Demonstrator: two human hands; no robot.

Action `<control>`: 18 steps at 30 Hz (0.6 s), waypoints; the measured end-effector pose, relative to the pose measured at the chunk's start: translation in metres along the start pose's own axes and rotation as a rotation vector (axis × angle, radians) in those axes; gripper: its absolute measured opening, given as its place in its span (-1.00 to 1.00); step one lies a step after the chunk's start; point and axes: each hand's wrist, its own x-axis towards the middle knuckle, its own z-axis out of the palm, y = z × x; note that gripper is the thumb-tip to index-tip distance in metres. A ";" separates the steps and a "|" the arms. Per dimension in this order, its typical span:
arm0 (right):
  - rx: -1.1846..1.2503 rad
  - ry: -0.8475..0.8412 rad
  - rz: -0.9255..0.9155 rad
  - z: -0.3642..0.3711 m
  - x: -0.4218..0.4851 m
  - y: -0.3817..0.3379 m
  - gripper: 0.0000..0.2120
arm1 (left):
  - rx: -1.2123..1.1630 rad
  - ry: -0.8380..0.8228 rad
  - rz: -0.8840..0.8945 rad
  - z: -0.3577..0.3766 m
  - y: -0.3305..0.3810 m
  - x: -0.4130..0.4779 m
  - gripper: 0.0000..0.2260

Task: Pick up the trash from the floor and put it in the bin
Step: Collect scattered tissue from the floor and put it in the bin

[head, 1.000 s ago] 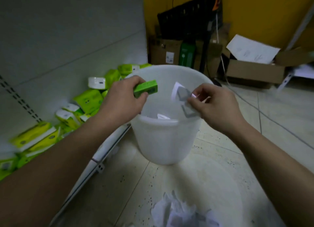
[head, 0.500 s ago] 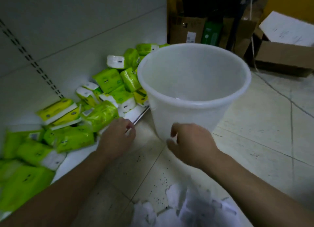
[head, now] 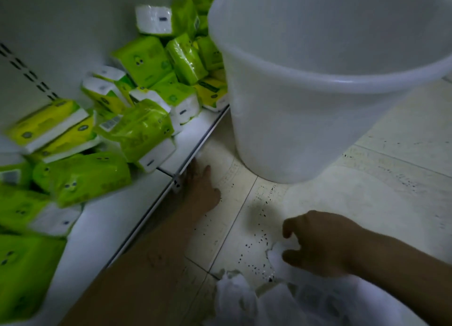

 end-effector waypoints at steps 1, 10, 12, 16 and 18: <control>0.012 -0.019 0.007 0.000 -0.002 0.003 -0.57 | -0.047 0.007 -0.018 0.001 0.000 0.006 -0.28; 0.035 -0.070 0.056 0.004 0.012 0.005 -0.59 | 0.095 -0.011 -0.093 0.000 0.015 0.006 -0.37; 0.040 -0.068 0.088 0.010 0.020 0.009 -0.58 | 0.083 0.065 0.005 0.005 0.020 -0.006 -0.55; 0.109 -0.125 0.133 0.031 0.036 0.018 -0.52 | -0.199 -0.017 0.012 0.012 0.018 -0.035 -0.60; 0.141 -0.151 0.161 0.043 0.042 0.026 -0.47 | -0.229 -0.112 0.064 0.019 0.014 -0.058 -0.74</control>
